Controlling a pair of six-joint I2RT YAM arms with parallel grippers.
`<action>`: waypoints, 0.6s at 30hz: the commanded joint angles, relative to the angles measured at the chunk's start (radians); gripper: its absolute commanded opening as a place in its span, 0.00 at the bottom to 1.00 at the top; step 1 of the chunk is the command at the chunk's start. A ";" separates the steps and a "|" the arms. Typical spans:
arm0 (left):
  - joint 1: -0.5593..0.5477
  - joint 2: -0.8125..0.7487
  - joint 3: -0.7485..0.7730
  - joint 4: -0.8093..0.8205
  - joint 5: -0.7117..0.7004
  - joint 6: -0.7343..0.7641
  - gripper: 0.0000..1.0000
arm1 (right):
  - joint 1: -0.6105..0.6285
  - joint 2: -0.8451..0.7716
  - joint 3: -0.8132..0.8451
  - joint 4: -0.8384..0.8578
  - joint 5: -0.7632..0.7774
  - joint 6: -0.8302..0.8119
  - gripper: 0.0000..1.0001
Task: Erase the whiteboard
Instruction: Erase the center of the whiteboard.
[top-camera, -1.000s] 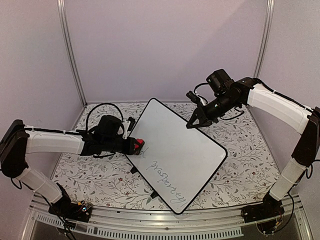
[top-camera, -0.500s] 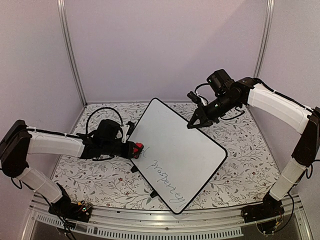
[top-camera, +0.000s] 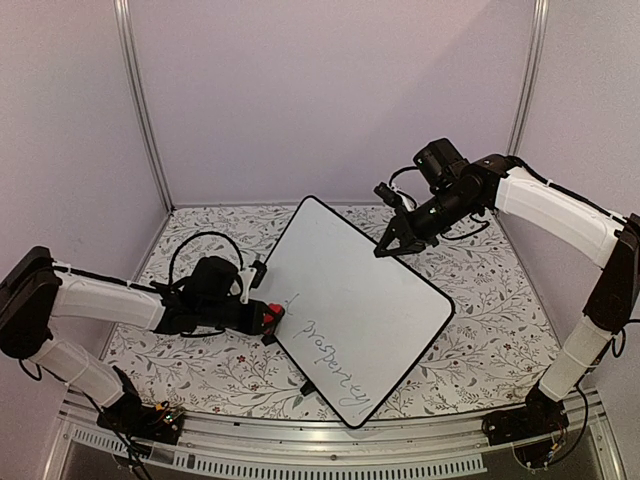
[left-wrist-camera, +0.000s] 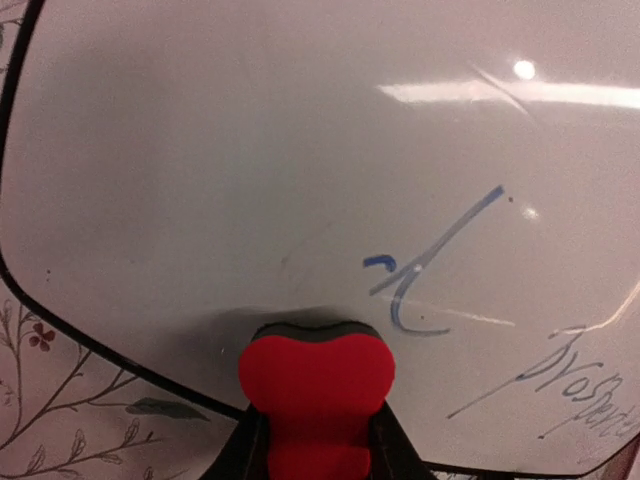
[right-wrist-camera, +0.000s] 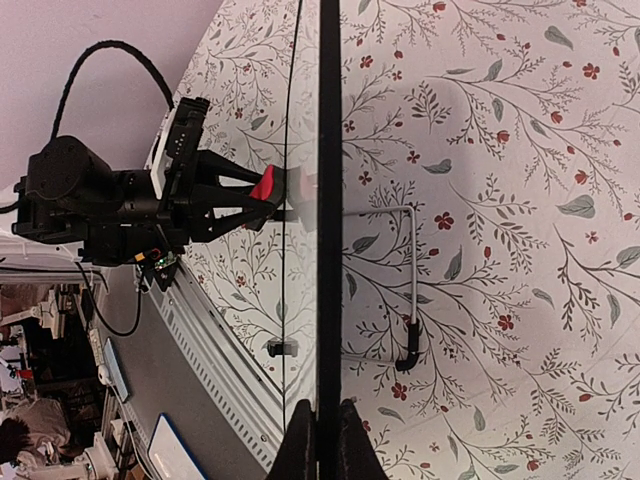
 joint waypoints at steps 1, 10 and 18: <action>-0.047 -0.006 -0.056 -0.055 0.039 -0.024 0.00 | 0.027 0.025 0.008 -0.015 -0.020 -0.068 0.00; -0.045 -0.024 -0.006 -0.091 -0.032 0.010 0.00 | 0.028 0.026 0.006 -0.014 -0.025 -0.070 0.00; 0.010 0.024 0.094 -0.082 -0.040 0.045 0.00 | 0.028 0.017 -0.005 -0.010 -0.025 -0.070 0.00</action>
